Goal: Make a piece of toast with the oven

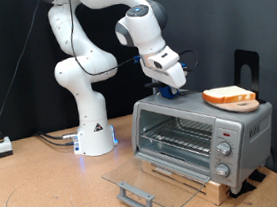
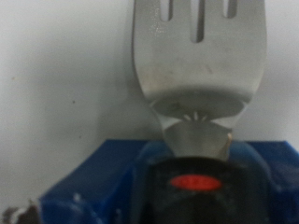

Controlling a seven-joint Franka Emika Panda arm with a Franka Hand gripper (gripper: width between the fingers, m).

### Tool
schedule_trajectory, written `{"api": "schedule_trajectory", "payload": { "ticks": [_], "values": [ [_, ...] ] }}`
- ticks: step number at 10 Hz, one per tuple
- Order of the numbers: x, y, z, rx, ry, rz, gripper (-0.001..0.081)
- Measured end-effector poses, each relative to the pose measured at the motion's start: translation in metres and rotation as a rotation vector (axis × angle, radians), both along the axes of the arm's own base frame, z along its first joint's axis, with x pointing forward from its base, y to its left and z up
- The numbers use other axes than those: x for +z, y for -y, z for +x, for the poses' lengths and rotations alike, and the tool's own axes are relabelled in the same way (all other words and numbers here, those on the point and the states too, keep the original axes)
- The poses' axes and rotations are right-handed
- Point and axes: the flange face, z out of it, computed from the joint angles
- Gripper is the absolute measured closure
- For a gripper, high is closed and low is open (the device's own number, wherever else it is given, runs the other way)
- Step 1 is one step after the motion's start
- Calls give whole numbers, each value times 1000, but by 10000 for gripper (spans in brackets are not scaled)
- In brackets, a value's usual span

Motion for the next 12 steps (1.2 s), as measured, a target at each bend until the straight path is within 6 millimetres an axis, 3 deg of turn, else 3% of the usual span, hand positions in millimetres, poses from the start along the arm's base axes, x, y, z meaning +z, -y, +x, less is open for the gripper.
{"api": "schedule_trajectory", "payload": {
  "ticks": [7,9,10,12],
  "values": [
    [1,1,1,2,2,-3,345],
    [1,1,1,6,13,-13,85],
    [1,0,3,2,37,-18,85],
    [3,-3,5,1,97,-28,1]
  ]
}}
